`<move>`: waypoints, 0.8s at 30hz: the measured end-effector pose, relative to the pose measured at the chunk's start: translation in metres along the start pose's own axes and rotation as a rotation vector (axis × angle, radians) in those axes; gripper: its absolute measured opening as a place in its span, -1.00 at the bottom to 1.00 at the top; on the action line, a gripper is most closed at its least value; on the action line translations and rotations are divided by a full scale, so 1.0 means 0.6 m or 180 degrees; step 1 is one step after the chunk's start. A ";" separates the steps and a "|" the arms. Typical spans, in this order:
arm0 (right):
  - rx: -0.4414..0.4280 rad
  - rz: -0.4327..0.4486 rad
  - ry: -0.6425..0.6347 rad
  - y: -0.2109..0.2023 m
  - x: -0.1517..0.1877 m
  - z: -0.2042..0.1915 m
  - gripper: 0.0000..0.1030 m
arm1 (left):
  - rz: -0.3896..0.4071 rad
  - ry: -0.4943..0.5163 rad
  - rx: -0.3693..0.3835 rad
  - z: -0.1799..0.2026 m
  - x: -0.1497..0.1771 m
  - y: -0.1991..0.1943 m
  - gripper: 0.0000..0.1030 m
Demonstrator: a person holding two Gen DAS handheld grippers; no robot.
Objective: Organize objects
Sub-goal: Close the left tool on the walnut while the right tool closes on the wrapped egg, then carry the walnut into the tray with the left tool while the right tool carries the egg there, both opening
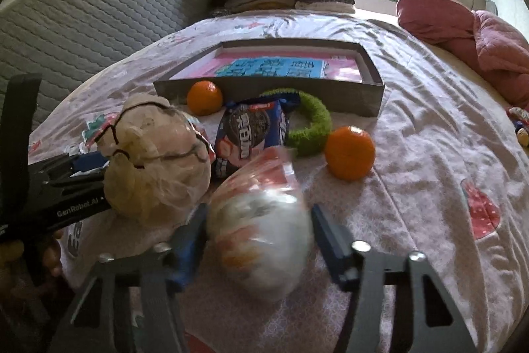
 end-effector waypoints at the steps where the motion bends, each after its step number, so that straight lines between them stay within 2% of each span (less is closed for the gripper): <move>1: -0.0007 0.0001 0.0014 0.000 0.001 0.001 -0.02 | -0.0004 0.0011 0.0007 0.002 0.001 0.001 -0.16; 3: -0.0007 0.0018 0.0031 -0.003 0.001 0.004 -0.03 | 0.0007 0.0022 -0.0011 0.002 0.001 0.000 -0.34; 24: 0.0144 0.0300 0.0066 -0.047 -0.035 0.024 -0.03 | 0.0231 -0.0073 0.0112 0.012 -0.018 -0.054 -0.34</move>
Point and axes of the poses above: each gripper's, at about its wrist camera, not at the fingertips, and y roughly the way its jaws point, z to its right, x to its underside, the point moved 9 cm from there along y, roughly the way its jaws point, and after that the axes turned 9 degrees about x, right-handed, at the moved point
